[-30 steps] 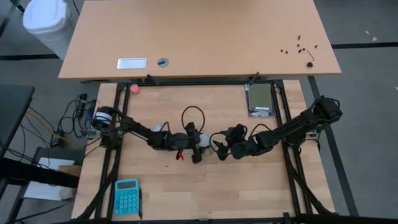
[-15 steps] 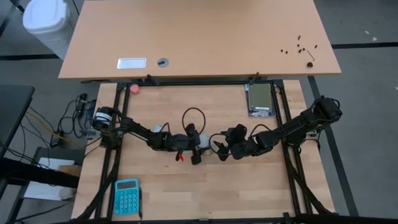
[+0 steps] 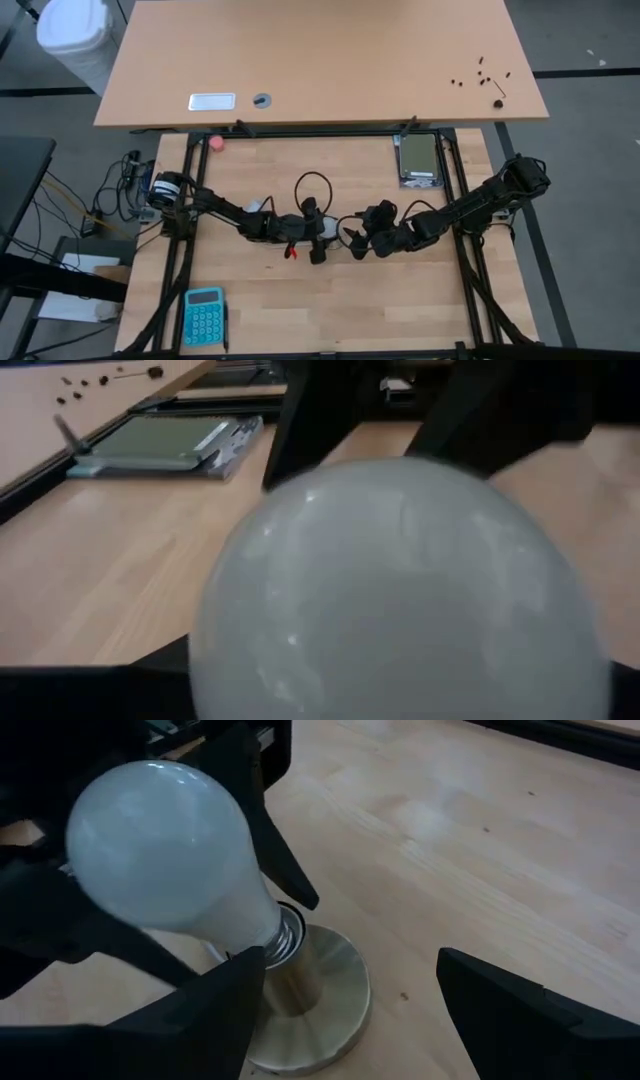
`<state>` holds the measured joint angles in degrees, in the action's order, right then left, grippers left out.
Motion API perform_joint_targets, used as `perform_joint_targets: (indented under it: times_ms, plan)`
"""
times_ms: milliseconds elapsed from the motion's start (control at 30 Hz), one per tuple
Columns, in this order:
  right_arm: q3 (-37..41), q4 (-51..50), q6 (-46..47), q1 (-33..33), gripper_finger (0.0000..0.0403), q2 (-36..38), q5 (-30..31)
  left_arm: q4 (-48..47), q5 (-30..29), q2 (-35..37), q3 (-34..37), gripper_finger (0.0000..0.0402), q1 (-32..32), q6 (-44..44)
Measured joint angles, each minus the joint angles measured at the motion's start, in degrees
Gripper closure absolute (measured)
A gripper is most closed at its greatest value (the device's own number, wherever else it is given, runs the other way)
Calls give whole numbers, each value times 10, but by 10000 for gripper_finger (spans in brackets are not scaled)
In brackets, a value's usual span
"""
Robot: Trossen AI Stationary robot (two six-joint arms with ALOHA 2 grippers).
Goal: Screw lightbulb
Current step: Insert the lightbulb into the lamp holder
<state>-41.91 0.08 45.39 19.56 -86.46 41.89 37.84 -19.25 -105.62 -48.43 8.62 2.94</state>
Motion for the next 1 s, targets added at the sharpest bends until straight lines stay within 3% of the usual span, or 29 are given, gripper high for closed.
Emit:
perform_joint_targets:
  times_ms: [300,1000]
  plan:
    - [0,-12,-1,10,94,22,5,-132,5,0,-71,137,0,-31]
    - [0,-16,-10,11,94,41,0,-149,-6,0,-67,137,-23,-12]
